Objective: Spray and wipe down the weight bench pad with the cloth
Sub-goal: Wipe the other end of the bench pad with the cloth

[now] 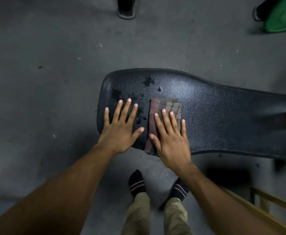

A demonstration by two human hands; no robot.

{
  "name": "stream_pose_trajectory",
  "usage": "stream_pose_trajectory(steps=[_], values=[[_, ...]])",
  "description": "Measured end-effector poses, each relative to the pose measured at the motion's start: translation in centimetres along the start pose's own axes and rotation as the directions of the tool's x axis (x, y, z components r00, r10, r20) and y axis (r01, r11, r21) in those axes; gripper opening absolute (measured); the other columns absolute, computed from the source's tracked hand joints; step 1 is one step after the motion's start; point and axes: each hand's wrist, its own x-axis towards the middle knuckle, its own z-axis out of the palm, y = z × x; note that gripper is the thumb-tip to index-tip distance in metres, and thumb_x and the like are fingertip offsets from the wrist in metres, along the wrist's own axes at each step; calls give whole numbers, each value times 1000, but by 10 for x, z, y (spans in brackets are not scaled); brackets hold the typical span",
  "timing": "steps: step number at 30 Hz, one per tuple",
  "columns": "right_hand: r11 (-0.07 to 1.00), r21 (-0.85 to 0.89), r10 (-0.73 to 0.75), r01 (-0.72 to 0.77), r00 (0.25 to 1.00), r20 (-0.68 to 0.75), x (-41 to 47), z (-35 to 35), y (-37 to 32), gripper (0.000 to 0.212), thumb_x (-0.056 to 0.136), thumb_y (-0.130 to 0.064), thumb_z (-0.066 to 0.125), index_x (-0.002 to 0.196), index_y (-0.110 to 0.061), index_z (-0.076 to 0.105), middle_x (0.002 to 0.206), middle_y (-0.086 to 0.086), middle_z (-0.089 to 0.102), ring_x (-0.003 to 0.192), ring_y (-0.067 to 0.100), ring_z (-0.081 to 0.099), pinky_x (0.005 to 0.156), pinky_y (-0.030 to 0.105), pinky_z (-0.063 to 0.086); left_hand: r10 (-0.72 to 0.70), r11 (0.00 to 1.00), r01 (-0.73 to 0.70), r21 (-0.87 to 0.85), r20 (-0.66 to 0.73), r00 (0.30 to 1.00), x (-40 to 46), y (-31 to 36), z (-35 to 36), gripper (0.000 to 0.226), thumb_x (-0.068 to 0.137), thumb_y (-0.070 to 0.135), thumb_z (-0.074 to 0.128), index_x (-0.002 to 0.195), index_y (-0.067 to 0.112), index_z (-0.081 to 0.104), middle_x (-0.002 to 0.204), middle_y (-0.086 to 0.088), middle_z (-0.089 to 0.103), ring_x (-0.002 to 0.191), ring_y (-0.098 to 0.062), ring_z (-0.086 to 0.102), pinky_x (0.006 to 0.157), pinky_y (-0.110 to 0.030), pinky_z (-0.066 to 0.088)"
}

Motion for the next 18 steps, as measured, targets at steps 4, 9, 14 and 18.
stream_pose_trajectory(steps=[4, 9, 14, 18], values=[[997, -74, 7, -5, 1000, 28, 12, -12, 38, 69, 107, -64, 17, 168, -33, 8, 177, -4, 3, 164, 21, 0, 130, 58, 6, 8, 1000, -8, -17, -8, 1000, 0, -1, 0, 81, 98, 70, 14, 156, 29, -25, 160, 5, -39, 147, -20, -37, 119, -61, -16], [980, 27, 198, -198, 980, -2, 80, -25, 43, 71, 107, -64, 10, 168, -28, -1, 177, 3, -7, 162, 26, -12, 130, 55, -9, 10, 1000, -10, 1, -20, 1000, 0, -1, 2, 82, 98, 70, 15, 156, 28, -24, 162, 4, -37, 148, -21, -35, 119, -61, -16], [996, 59, 69, -67, 997, -22, 99, -24, 6, 71, 109, -60, 17, 168, -25, 1, 177, 4, -7, 163, 28, -11, 130, 55, -7, -7, 999, 7, 31, -8, 1000, 2, -1, 3, 82, 98, 71, 14, 156, 29, -25, 161, 4, -39, 148, -21, -36, 118, -61, -15], [990, -7, -143, 143, 989, 25, 69, -23, 25, 68, 109, -59, 23, 168, -29, 8, 177, -2, 0, 164, 24, -3, 131, 56, 1, -27, 999, 26, 40, 10, 1000, 1, 1, 0, 82, 98, 71, 15, 156, 29, -26, 160, 5, -41, 146, -19, -39, 118, -60, -16]])
